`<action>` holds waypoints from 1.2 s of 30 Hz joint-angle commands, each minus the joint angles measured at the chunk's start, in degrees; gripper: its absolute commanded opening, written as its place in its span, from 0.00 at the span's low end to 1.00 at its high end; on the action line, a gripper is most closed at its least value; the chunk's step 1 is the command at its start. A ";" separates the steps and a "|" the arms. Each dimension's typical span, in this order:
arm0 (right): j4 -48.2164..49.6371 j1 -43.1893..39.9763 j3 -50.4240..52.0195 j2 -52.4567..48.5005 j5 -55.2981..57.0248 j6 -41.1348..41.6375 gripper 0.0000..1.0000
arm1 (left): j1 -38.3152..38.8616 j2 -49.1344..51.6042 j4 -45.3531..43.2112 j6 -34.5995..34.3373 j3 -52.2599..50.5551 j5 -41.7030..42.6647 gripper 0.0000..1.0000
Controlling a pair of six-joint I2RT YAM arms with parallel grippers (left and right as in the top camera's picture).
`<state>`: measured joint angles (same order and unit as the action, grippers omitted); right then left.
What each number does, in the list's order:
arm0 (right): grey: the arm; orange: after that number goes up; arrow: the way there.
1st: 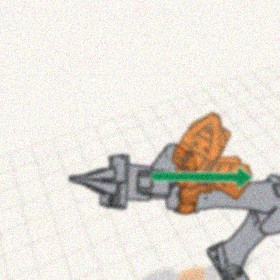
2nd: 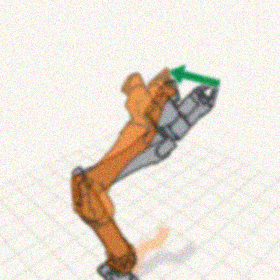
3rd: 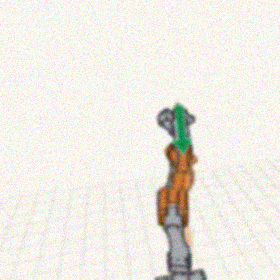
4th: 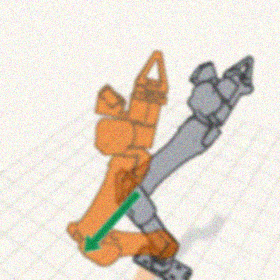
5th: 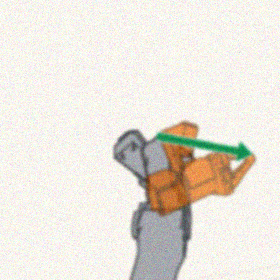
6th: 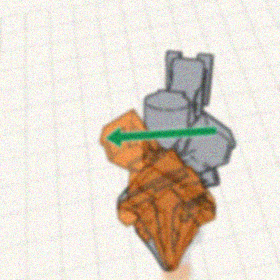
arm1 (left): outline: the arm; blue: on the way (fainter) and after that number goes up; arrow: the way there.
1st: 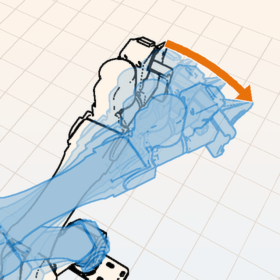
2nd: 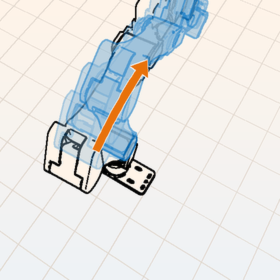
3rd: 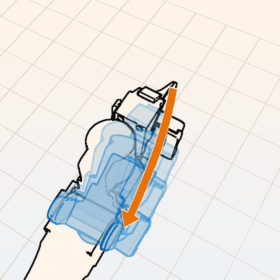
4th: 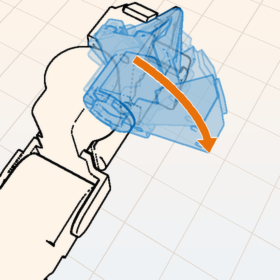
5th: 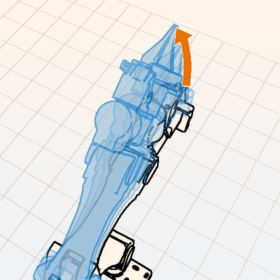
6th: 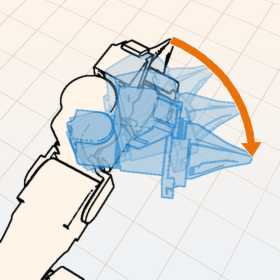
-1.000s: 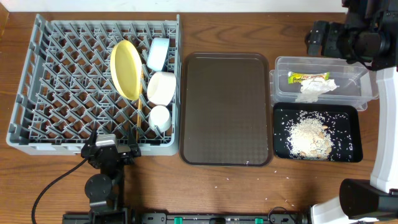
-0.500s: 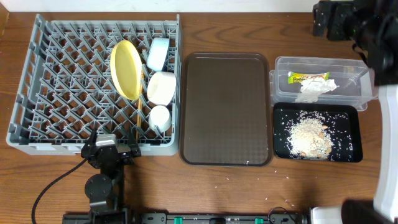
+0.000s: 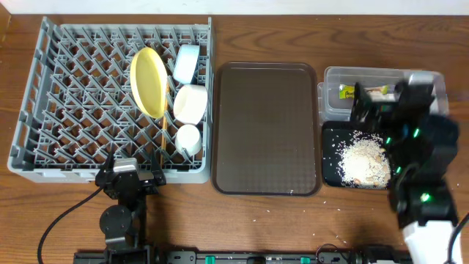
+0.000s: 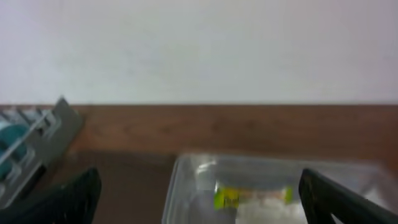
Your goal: Sort waste into correct bins and load items into the dishwasher
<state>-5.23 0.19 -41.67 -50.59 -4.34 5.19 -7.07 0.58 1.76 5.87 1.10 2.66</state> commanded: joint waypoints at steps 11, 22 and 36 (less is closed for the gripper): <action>16.96 0.22 39.47 34.49 0.02 4.20 0.99 | -0.24 -0.35 2.27 0.35 -0.87 -1.14 0.95; 4.26 0.37 41.38 45.33 0.39 4.22 0.99 | -0.24 -0.35 2.27 0.35 -0.87 -1.16 0.95; 1.53 0.59 41.35 50.25 -1.70 4.63 0.99 | -0.24 -0.35 2.27 0.35 -0.87 -1.16 0.95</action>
<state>-3.57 0.21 -0.40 -0.73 -5.54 8.80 -7.07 0.60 1.85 5.91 1.17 2.66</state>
